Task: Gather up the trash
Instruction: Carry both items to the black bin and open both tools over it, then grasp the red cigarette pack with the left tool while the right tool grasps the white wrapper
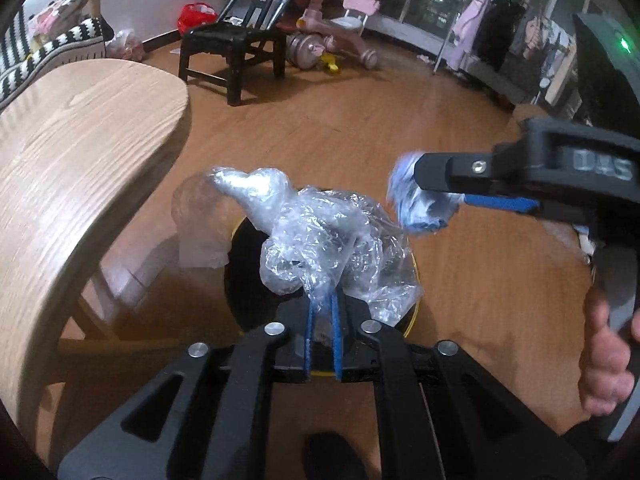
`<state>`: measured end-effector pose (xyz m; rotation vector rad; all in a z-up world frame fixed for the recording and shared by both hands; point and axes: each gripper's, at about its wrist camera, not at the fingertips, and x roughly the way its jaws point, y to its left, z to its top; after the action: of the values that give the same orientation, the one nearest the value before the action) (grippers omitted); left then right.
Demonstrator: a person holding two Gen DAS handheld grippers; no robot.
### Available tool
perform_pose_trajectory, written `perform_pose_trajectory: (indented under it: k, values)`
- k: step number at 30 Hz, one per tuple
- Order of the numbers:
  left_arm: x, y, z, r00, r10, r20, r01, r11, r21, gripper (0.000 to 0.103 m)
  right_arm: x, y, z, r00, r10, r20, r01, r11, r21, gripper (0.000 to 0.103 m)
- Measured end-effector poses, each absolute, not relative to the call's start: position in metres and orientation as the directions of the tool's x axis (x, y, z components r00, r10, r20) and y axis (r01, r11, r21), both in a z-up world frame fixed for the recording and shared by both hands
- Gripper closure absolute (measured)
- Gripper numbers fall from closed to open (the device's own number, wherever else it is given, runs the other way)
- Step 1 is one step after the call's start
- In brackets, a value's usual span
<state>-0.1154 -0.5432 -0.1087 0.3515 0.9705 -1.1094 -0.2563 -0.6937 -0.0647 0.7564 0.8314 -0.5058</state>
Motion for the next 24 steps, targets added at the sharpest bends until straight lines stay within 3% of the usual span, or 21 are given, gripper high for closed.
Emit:
perform_pose_trajectory:
  k: [1,2,4,6,7,9,16,24]
  values:
    - [-0.116,-0.544,-0.11,0.102,-0.59,-0.801,0.87,0.444,-0.216,0.083,-0.258,-0.695,-0.064,0.589,-0.108,-0.801,0.664,0.63,0.403,0.032]
    - [-0.116,-0.545,-0.112,0.103,-0.588,-0.803,0.867,0.448,-0.217,0.061,-0.26,-0.697,-0.061,0.598,-0.101,-0.795,0.66,0.625,0.417,0.032]
    - [-0.116,-0.545,-0.111,0.12,-0.594,-0.795,0.865,0.456,-0.21,0.035,-0.266,-0.699,-0.054,0.612,-0.116,-0.782,0.659,0.622,0.424,0.032]
    - [-0.117,-0.543,-0.104,0.152,-0.607,-0.78,0.869,0.458,-0.187,0.029,-0.273,-0.698,-0.044,0.614,-0.151,-0.775,0.666,0.626,0.406,0.031]
    - [-0.118,-0.543,-0.103,0.163,-0.608,-0.777,0.867,0.465,-0.181,0.021,-0.274,-0.698,-0.04,0.616,-0.164,-0.77,0.67,0.624,0.403,0.029]
    - [-0.118,-0.538,-0.099,0.164,-0.614,-0.772,0.86,0.473,-0.193,0.018,-0.279,-0.697,-0.028,0.637,-0.174,-0.751,0.663,0.62,0.419,0.021]
    - [-0.122,-0.501,-0.066,0.197,-0.606,-0.771,0.856,0.489,-0.166,0.011,-0.252,-0.659,0.006,0.651,-0.211,-0.729,0.614,0.711,0.343,0.02]
    - [-0.089,-0.382,-0.011,0.381,-0.572,-0.727,0.79,0.61,-0.065,0.01,-0.188,-0.56,0.047,0.73,-0.103,-0.676,0.415,0.852,0.318,0.017]
